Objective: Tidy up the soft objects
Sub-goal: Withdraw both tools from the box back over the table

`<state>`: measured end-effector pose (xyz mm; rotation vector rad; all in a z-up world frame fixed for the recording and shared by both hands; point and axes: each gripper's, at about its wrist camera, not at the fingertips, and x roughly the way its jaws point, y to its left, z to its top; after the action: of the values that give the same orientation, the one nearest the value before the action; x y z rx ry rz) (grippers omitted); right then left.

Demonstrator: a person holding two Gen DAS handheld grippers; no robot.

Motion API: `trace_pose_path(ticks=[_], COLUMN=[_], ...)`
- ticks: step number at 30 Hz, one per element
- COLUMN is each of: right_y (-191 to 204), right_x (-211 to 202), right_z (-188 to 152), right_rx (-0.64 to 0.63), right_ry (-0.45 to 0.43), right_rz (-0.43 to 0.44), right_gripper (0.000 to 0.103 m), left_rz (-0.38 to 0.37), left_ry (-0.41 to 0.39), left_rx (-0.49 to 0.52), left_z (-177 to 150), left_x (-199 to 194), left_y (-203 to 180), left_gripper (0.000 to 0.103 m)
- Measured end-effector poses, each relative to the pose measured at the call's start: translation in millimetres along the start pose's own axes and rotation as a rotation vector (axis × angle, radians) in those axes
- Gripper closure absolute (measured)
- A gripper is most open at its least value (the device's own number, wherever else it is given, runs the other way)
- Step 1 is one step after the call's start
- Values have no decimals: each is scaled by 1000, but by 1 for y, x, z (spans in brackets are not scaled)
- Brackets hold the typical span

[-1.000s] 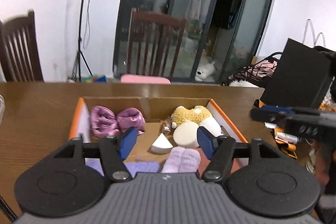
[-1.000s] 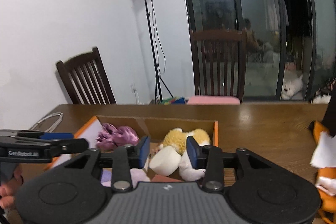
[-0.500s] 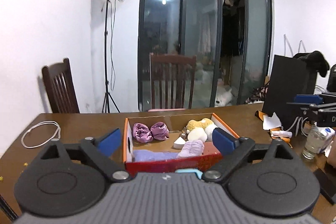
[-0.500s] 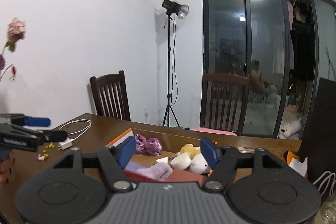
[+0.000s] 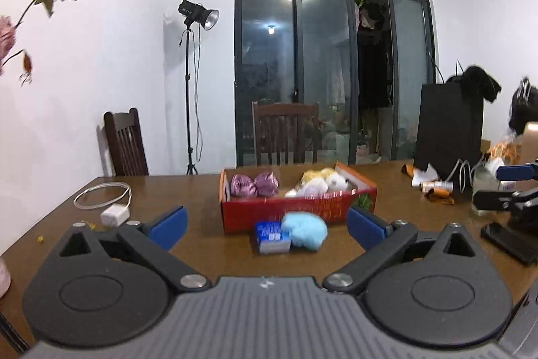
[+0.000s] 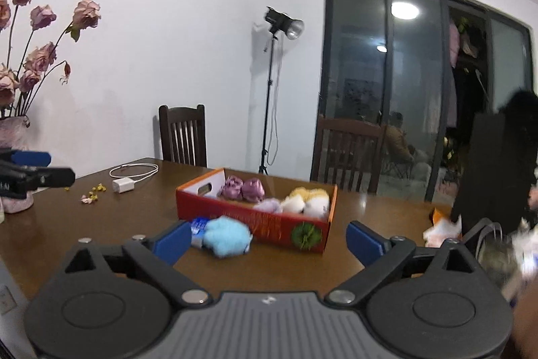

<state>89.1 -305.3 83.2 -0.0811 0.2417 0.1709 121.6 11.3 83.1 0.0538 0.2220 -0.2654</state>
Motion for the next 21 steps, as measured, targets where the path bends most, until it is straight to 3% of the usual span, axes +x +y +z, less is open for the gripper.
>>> trace_pose_path(ticks=[5,8,11,17,21], right_y=[13,21,30,33,25], right_x=[-28,-30,-27,-26,-8], right_z=[-39,-50,-51,-51,-55], right_rx=[83,65,27,37,75], right_ry=[31,56,63,54,81], right_rz=[28,32,15,32,29], right_gripper=[2,1,1,1,1], left_rz=[-14,-3,26,-11,-33], left_ry=[28,29,24,47,101], left_rx=[-68,-56,-50,-73,-83], left_z=[-29,-33,-31,-36,-44], left_x=[-28,-35,-34,-28,-3], left_y=[7,9,10,9,7], left_gripper=[0,0,0,0,0])
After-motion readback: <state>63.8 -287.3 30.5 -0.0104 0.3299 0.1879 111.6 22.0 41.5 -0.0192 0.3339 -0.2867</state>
